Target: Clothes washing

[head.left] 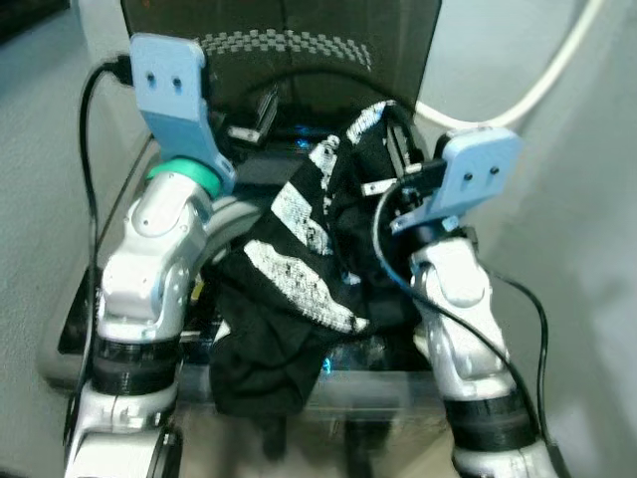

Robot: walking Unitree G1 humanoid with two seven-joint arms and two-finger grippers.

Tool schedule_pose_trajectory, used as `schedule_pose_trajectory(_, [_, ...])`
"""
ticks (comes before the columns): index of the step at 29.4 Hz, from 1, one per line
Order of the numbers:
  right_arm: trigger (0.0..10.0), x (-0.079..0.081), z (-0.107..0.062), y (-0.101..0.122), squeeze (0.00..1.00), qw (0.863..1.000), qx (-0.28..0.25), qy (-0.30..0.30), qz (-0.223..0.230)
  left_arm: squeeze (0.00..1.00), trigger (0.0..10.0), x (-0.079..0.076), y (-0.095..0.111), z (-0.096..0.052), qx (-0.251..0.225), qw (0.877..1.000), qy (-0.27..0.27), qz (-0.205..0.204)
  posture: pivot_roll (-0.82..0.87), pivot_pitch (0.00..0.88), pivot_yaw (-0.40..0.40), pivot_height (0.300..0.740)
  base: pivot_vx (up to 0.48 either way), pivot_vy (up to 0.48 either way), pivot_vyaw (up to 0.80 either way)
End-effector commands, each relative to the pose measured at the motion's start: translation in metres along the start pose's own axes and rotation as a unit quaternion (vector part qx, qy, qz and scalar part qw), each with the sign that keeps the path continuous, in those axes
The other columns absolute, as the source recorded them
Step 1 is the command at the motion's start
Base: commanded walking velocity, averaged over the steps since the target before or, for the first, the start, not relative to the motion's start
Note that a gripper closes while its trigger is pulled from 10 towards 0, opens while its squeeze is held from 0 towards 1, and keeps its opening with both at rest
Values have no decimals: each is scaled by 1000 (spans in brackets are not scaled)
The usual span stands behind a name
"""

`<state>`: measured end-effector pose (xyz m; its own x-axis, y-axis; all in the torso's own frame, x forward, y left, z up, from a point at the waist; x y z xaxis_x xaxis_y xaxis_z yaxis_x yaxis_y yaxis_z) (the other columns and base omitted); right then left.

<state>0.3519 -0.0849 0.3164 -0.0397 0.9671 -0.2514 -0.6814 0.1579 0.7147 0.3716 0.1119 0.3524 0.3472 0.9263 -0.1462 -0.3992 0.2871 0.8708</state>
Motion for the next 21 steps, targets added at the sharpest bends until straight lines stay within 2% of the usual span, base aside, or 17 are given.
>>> schedule_pose_trajectory(1, [10000,-1,1,5,0,1000,-12,-6,1,0,10000,3,1,-3,-2,1000,2,3,128,0,65,740,0,0,0])
schedule_pose_trajectory(13, [10000,0,1,6,0,1000,-14,0,5,0,10000,3,3,-2,-6,1000,2,3,136,0,57,740,0,0,0])
schedule_pose_trajectory(18, [10000,20,3,18,0,995,-42,82,24,0,10000,-10,7,-6,-13,999,-46,-9,137,0,56,740,0,0,0])
schedule_pose_trajectory(21, [10000,24,4,24,0,993,-54,105,28,0,10000,-20,7,-11,-9,997,-81,-9,138,0,55,740,0,0,0])
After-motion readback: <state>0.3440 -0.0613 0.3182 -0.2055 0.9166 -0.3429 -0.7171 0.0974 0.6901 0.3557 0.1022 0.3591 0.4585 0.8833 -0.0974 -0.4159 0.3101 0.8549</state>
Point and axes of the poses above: a point about 5 cm out from each wrist's last joint towards the gripper, its own z axis pointing out of the wrist towards the gripper, its own y axis along the axis of the wrist's last joint, x = y × z, the point moved 5 cm from there along z, pointing out of the wrist towards the gripper, and after that the axes turned 13 degrees about -z, right-handed, at the moved point
